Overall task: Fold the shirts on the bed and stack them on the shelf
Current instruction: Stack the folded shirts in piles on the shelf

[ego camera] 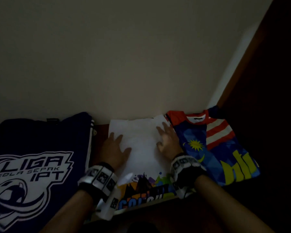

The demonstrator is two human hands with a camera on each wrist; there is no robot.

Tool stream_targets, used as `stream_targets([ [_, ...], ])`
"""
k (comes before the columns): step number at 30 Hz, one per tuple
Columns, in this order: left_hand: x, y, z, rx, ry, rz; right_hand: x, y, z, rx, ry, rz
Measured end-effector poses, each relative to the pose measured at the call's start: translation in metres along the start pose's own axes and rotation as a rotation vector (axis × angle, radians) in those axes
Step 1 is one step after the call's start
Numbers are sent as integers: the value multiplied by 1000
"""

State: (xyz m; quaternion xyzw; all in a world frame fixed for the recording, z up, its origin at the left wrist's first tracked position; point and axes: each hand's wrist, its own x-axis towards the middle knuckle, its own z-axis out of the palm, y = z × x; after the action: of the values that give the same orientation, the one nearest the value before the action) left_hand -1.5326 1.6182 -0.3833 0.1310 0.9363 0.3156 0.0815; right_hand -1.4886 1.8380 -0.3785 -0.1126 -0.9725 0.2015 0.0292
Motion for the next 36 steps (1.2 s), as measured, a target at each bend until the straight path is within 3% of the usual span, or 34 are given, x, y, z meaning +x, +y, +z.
stream_targets([
  [4, -54, 12, 31, 211, -180, -78, -57, -6, 26, -52, -169, 4],
  [7, -72, 0, 51, 331, -167, -97, -79, 7, 39, -126, -211, 40],
  [9, -76, -5, 55, 371, -152, -93, -87, 17, 42, -193, -165, 53],
  [11, -78, -1, 56, 379, -160, -104, -87, 25, 39, -211, -116, 101],
  [16, -76, 14, 45, 317, -226, -132, -85, 20, 18, -181, -221, 161],
  [18, -77, 15, 31, 222, -226, -152, -90, 8, 10, -184, -193, 153],
  [22, -86, 6, -18, -71, -63, -154, -103, -36, 14, 40, -19, -4],
  [25, -110, -18, -67, -105, 165, -145, -114, -93, 31, 343, 93, -104],
  [28, -134, -65, -113, -108, 402, -215, -129, -154, 52, 459, -5, -124],
  [32, -168, -143, -155, 12, 404, -465, -147, -200, 81, 477, -187, -68],
  [36, -199, -199, -171, 123, 313, -548, -155, -216, 94, 373, -158, 45],
])
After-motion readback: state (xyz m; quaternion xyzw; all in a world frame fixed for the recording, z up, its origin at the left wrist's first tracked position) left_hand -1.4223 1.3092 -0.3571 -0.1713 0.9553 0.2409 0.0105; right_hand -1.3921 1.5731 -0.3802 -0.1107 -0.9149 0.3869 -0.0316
